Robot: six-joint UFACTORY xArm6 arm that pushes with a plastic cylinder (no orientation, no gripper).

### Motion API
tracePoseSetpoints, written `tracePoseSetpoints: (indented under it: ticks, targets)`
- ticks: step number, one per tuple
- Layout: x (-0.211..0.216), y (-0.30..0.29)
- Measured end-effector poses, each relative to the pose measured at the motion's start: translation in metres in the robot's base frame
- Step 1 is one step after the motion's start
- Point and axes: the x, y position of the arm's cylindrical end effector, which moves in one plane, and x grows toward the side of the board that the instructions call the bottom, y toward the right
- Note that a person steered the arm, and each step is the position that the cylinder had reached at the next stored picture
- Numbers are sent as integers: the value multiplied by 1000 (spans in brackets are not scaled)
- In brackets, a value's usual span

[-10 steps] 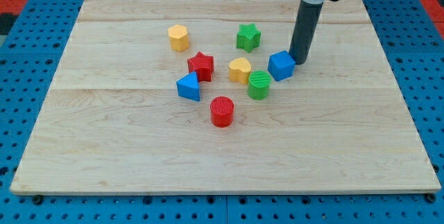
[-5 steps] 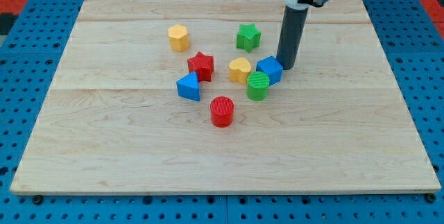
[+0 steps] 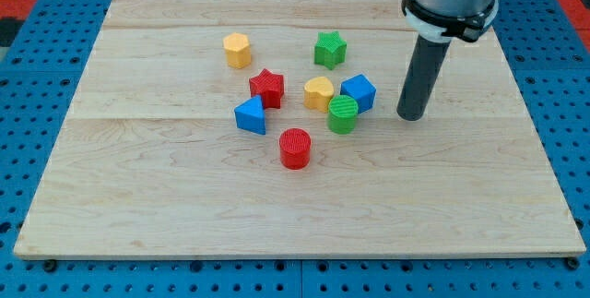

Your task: Move the blue cube closer to the green circle

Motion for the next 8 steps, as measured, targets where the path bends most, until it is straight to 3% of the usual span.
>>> tracePoseSetpoints:
  ticks: [6, 8]
  targets:
    - [-1, -49]
    - [62, -46]
